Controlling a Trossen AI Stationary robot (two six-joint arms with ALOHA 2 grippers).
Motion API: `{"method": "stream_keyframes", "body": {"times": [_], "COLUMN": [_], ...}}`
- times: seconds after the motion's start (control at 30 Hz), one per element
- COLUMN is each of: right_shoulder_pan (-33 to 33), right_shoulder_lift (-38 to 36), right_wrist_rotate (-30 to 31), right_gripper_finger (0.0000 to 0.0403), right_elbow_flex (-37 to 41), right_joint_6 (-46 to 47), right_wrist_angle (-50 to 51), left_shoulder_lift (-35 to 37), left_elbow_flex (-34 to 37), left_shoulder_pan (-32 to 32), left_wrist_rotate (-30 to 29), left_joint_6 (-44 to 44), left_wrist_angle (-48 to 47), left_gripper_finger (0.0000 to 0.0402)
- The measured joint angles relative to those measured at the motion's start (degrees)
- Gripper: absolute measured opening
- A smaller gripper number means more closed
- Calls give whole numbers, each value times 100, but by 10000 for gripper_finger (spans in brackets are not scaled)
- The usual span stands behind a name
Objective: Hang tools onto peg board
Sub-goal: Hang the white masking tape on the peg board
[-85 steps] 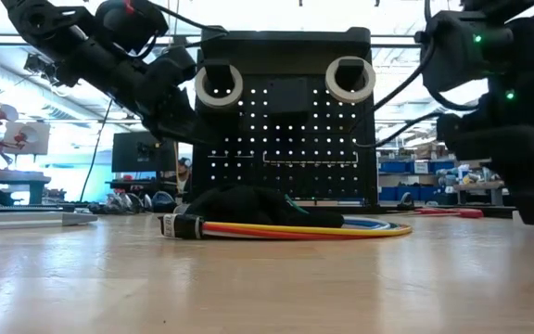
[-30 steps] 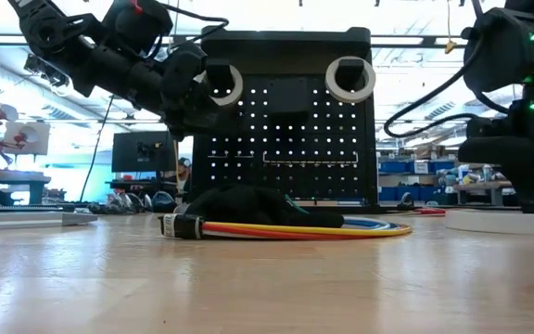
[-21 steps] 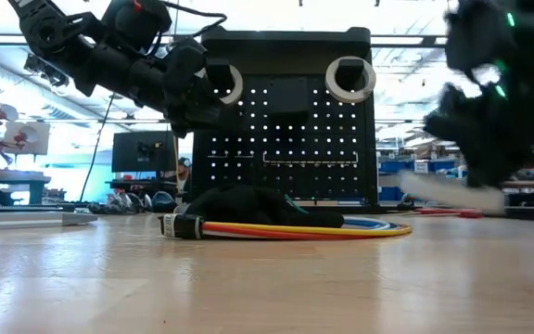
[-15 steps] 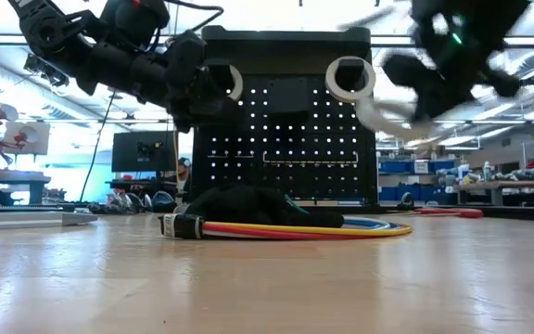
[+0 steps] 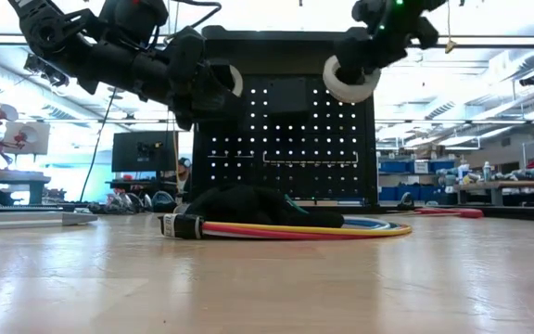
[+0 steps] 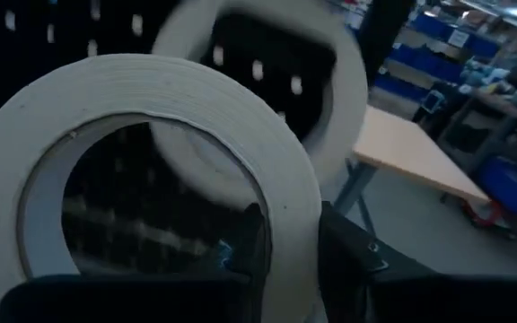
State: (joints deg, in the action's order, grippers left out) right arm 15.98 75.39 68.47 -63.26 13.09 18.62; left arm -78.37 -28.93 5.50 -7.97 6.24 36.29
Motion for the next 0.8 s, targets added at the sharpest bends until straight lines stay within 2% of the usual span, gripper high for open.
{"method": "stream_keyframes", "body": {"times": [0.1, 0.17, 0.4, 0.8], "right_shoulder_pan": [348, 517, 850, 1333], "right_shoulder_lift": [-57, -92, -88, -41], "right_wrist_rotate": [-185, -176, -269, -924], "right_gripper_finger": [81, 82, 83, 84], "right_elbow_flex": [-10, -13, -13, -13], "right_joint_6": [-662, -866, -1012, -1088], "right_wrist_angle": [-1078, -1362, -1430, -1454], "left_shoulder_lift": [0, 0, 0, 2], "left_elbow_flex": [0, 0, 0, 0], "left_shoulder_pan": [0, 0, 0, 2], "left_wrist_rotate": [0, 0, 60, 66], "left_joint_6": [27, 55, 151, 153], "left_wrist_angle": [-8, -15, -97, -114], "left_gripper_finger": [136, 136, 136, 136]}}
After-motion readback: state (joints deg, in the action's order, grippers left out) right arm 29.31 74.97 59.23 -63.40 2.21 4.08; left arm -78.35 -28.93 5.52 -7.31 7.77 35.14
